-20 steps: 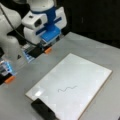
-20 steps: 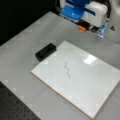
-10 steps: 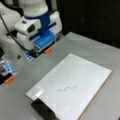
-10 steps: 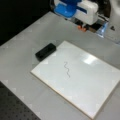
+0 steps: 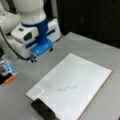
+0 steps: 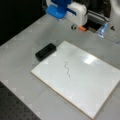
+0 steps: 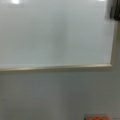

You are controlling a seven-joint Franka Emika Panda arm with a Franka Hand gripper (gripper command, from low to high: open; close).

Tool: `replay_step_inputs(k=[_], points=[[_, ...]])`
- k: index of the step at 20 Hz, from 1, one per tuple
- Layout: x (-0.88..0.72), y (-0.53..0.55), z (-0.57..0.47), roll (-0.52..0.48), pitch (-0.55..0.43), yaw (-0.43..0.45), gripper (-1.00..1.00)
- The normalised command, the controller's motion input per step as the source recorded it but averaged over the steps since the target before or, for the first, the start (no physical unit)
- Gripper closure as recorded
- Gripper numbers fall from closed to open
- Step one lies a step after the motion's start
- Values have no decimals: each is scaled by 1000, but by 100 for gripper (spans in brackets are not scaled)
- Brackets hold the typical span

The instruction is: Erasing curve lines

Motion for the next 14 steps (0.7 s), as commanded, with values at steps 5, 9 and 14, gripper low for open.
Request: replay_step_inputs(k=[5, 9, 14], points=[[315, -423, 11, -64, 184, 151, -100], [295, -374, -48, -37, 157, 138, -100], [204, -315, -107, -8, 139, 115, -100]])
